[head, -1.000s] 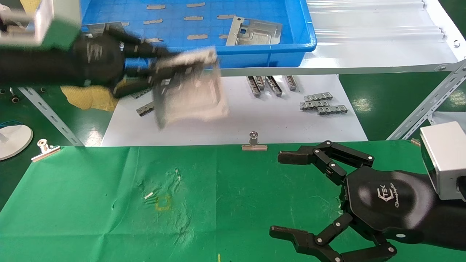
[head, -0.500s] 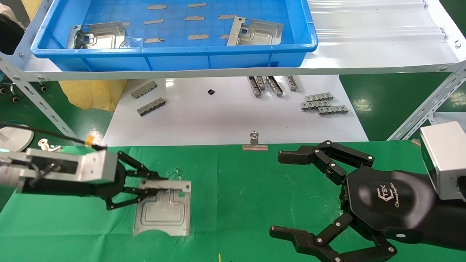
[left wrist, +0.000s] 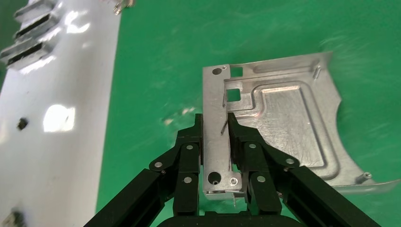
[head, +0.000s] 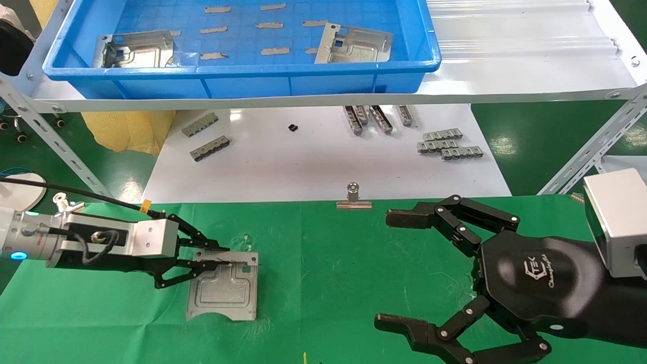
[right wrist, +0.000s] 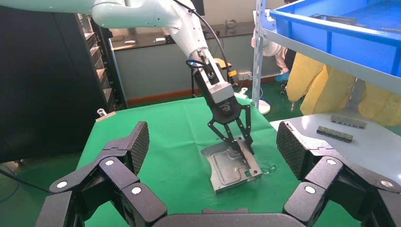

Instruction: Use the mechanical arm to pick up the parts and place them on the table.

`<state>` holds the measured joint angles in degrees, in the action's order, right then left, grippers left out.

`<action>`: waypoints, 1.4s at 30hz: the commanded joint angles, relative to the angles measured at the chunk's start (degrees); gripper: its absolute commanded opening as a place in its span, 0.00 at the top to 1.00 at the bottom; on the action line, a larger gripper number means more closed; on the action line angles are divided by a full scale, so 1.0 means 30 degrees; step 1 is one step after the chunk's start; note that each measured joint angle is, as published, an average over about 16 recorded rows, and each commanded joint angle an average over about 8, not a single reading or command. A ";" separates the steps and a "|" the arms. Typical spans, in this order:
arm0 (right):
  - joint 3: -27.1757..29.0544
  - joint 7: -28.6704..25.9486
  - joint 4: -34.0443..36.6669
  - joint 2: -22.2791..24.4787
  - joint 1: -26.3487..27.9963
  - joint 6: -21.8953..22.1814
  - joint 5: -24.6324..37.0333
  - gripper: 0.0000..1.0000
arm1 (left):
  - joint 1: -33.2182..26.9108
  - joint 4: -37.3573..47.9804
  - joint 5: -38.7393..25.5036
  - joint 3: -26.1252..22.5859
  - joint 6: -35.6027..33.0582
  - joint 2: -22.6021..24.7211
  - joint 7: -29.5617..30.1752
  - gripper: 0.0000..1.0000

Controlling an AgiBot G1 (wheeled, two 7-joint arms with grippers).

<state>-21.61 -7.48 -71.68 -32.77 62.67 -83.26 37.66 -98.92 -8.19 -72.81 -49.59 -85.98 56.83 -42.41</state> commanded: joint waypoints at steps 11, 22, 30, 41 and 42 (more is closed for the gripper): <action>-0.0001 0.0000 0.0000 0.0000 0.0000 0.0000 -0.0001 0.00 | -0.0187 0.1962 0.0745 0.0499 -0.0888 0.0216 -0.0086 0.00; 0.0000 0.0001 0.0003 0.0002 -0.0003 0.0003 -0.0001 0.00 | 0.1039 0.2969 0.3056 0.2092 -0.1908 -0.0645 0.3301 0.00; 0.0000 0.0002 0.0005 0.0002 -0.0004 0.0005 -0.0002 0.00 | 0.1176 0.2884 0.3212 0.2193 -0.1926 -0.0705 0.3366 0.00; -0.0001 0.0003 0.0007 0.0003 -0.0003 0.0005 -0.0003 0.00 | 0.2508 -0.0099 0.4030 0.3253 -0.1688 -0.1483 0.5052 0.00; -0.0001 0.0003 0.0007 0.0003 -0.0003 0.0005 -0.0003 0.00 | 0.2692 -0.0500 0.4146 0.3400 -0.1655 -0.1590 0.5286 0.00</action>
<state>-21.62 -7.47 -71.65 -32.76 62.66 -83.24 37.65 -90.84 -9.72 -60.36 -39.39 -90.95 52.05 -26.54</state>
